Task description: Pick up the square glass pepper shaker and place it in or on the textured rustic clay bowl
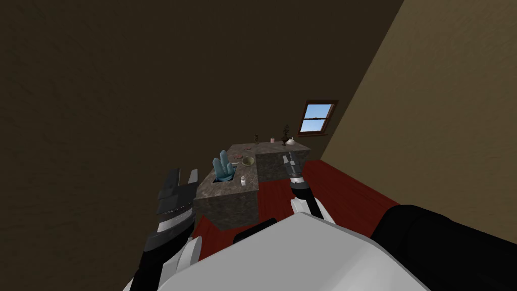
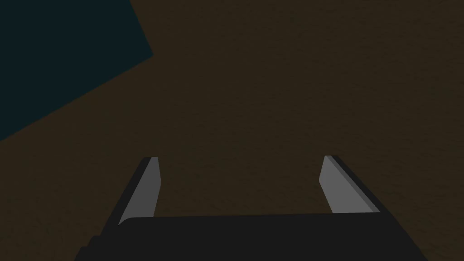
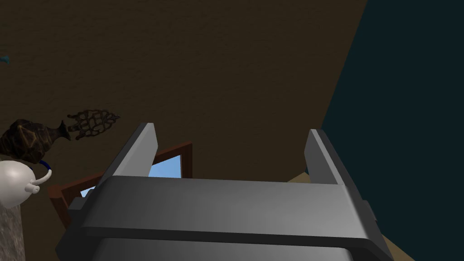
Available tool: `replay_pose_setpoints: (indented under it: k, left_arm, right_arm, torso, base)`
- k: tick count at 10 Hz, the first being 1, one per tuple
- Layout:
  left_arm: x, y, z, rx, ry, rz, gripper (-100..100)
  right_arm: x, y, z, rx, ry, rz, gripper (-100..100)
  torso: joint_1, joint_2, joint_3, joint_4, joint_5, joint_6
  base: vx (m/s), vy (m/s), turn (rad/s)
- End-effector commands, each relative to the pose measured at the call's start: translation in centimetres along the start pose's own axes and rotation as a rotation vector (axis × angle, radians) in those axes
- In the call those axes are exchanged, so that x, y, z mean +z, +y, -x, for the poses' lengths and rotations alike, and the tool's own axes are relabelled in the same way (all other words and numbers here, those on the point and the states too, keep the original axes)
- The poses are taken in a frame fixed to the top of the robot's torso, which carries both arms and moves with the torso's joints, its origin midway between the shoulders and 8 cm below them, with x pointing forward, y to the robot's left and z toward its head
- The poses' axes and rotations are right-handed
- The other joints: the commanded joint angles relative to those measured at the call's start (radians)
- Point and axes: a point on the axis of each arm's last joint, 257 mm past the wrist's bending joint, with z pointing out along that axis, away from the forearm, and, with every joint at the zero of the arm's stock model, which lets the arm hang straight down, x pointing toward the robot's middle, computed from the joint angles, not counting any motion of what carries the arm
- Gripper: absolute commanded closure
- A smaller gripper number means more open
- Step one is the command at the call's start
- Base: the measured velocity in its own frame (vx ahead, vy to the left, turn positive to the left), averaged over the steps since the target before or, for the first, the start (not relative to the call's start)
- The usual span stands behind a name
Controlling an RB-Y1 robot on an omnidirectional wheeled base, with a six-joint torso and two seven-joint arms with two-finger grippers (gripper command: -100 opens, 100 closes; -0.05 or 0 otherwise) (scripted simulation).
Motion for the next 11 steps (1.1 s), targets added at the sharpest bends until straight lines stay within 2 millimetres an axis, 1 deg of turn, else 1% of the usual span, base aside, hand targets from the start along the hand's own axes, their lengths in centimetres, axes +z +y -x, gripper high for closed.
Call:
replay_pose_setpoints:
  k: [1,3,4,11]
  left_arm:
    - [-0.3,0.9,-0.6,0.029,0.047,0.022,-100]
    - [-0.6,2.2,-1.2,0.063,0.087,0.051,-100]
    - [-1.1,3.8,-1.6,0.104,0.125,0.088,-100]
    - [-3.7,10.5,-2.4,0.269,0.247,0.241,-100]
  right_arm:
    - [0.0,0.0,0.0,0.0,0.0,0.0,0]
    - [0.0,0.0,0.0,0.0,0.0,0.0,0]
    - [0.0,0.0,0.0,0.0,0.0,0.0,0]
    - [0.0,0.0,0.0,0.0,0.0,0.0,0]
  torso:
    - [0.0,0.0,0.0,0.0,0.0,0.0]
    - [-0.003,0.0,0.0,0.0,-0.001,0.0]
    - [-0.003,0.0,0.0,0.0,-0.001,0.0]
    - [-0.005,-0.001,0.0,0.0,-0.001,0.0]
  base:
    - [0.002,-0.023,-0.023]
    - [-0.001,-0.051,-0.024]
    - [-0.004,-0.077,-0.046]
    - [0.002,-0.077,-0.035]
